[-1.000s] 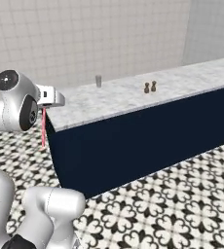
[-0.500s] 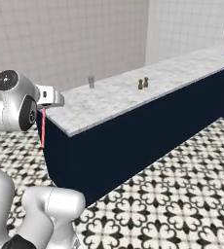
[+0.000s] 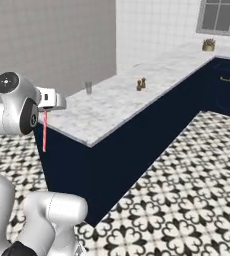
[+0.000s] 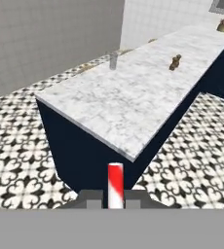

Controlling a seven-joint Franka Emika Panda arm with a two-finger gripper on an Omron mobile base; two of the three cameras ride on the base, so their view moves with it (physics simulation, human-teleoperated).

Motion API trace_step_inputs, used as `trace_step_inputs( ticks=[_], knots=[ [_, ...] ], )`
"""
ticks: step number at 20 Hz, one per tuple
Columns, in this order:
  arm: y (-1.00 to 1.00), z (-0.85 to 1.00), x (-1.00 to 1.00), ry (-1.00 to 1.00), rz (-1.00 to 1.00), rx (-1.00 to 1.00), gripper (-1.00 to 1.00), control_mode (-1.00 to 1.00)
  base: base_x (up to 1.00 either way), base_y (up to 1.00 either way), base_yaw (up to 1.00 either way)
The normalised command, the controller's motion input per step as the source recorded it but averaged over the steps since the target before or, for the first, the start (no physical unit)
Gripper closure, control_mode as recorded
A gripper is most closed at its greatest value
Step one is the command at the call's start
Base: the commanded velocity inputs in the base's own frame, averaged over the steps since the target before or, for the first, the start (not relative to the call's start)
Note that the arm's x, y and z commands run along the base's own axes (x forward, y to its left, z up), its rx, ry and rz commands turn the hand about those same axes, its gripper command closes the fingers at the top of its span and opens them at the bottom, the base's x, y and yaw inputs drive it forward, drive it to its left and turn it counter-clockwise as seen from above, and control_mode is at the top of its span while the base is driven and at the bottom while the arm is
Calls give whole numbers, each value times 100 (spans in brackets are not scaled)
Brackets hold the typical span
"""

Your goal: Take a straw from the drawer in front and place it inside the glass cup on the dining counter.

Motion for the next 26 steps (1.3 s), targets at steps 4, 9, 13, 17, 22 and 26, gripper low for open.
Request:
trace_step_inputs(
  ticks=[4, 9, 13, 17, 22, 26],
  knots=[
    [0, 0, 0, 0, 0, 0, 100, 100, 0, 100, -39],
    [0, 0, 0, 0, 0, 0, 100, 100, 0, 100, -39],
    [0, 0, 0, 0, 0, 0, 100, 100, 0, 100, -39],
    [0, 0, 0, 0, 0, 0, 100, 100, 0, 100, -39],
    [0, 0, 0, 0, 0, 0, 100, 100, 0, 100, -39],
    [0, 0, 0, 0, 0, 0, 100, 100, 0, 100, -39]
  ],
)
